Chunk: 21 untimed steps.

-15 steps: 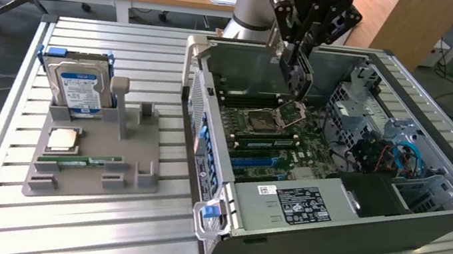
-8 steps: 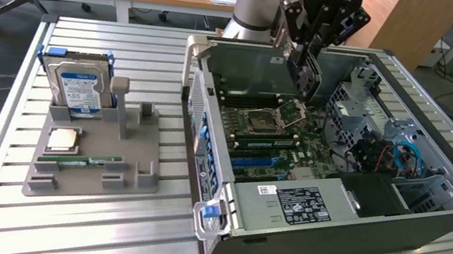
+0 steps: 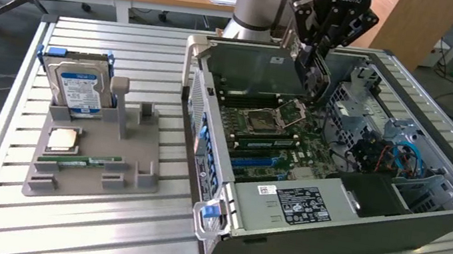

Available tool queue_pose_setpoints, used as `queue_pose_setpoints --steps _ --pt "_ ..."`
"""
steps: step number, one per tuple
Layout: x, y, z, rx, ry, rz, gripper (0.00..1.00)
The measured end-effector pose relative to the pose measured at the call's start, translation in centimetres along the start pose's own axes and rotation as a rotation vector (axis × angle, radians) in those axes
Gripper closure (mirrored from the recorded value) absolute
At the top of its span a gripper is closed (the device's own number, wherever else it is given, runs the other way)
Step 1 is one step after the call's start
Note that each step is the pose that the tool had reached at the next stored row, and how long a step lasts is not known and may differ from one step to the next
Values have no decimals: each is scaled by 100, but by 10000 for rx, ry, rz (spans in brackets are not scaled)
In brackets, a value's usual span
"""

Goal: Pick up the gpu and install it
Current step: 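Pick up the gpu and move the gpu toward the slot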

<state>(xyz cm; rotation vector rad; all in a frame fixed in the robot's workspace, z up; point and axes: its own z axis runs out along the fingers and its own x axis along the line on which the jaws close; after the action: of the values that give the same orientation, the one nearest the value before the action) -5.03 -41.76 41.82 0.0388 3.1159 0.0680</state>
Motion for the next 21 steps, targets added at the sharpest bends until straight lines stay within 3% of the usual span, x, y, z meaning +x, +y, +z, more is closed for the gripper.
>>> queue_pose_setpoints --steps 16,21 --pt "-232 5 14 0 0 -1 74" --pt "-247 6 15 0 0 0 74"
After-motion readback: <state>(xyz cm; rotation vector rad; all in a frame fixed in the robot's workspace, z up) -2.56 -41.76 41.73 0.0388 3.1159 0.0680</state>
